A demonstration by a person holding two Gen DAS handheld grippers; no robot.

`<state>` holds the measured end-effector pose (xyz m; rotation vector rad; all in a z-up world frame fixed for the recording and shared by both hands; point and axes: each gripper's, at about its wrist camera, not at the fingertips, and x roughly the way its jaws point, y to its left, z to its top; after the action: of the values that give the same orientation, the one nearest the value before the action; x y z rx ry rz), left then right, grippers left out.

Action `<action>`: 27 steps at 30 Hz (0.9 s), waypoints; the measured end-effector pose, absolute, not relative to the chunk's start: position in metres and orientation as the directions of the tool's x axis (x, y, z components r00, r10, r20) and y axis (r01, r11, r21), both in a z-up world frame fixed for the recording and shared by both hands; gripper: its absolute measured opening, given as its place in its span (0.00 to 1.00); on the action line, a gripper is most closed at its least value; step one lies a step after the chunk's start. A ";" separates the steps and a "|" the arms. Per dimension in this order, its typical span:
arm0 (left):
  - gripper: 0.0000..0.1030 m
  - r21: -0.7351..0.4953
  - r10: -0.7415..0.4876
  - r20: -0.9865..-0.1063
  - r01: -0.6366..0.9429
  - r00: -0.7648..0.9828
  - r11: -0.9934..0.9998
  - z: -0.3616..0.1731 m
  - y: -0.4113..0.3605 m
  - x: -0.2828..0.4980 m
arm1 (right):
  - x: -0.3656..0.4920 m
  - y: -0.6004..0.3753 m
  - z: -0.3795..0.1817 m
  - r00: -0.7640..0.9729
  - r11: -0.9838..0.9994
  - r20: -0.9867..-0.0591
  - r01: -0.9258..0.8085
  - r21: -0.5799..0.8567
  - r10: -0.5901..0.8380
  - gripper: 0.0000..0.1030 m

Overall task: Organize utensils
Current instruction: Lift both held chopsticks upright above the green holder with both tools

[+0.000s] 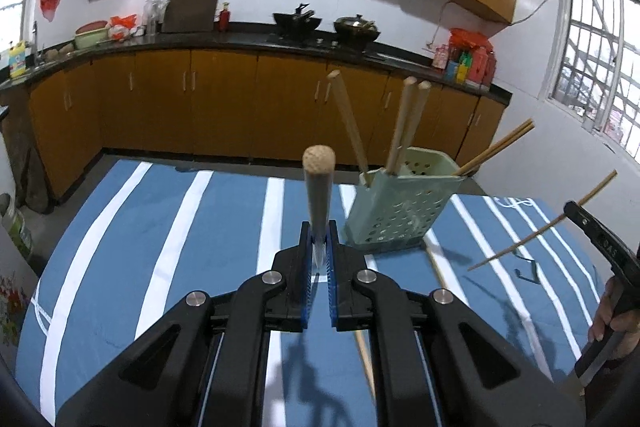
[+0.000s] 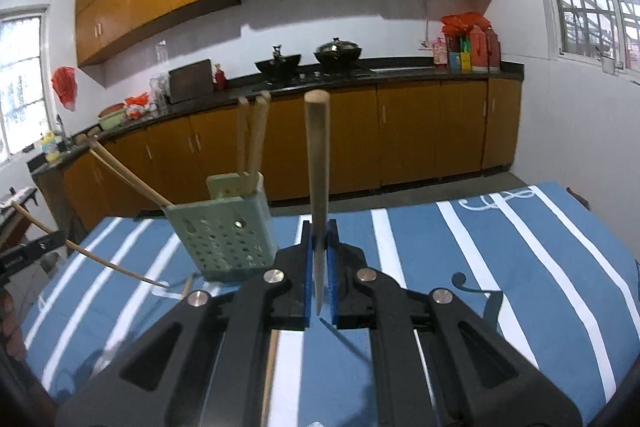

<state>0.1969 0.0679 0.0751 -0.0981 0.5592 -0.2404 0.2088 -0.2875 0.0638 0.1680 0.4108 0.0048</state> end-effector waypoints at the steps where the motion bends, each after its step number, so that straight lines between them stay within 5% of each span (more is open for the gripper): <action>1: 0.07 -0.160 -0.266 -0.506 0.214 0.821 0.964 0.080 0.066 0.196 | 0.208 -0.289 0.074 0.920 0.983 -0.386 0.008 0.185 0.066 0.07; 7: 0.07 -0.159 -0.368 -0.444 0.333 0.817 0.930 0.119 0.050 0.179 | 0.202 -0.294 0.127 0.930 0.954 -0.308 -0.116 0.276 0.202 0.07; 16: 0.07 -0.115 -0.382 -0.317 0.364 0.868 0.924 0.168 0.016 0.189 | 0.216 -0.269 0.170 0.961 0.959 -0.190 -0.154 0.238 0.202 0.07; 27: 0.07 -0.077 -0.350 -0.437 0.353 0.829 0.933 0.153 -0.015 0.229 | 0.282 -0.239 0.147 0.939 0.978 -0.297 -0.130 0.164 0.175 0.07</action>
<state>0.2291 -0.0147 0.1534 0.0075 0.4626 -0.3727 0.2818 -0.2388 0.1473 0.1434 0.3157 0.1561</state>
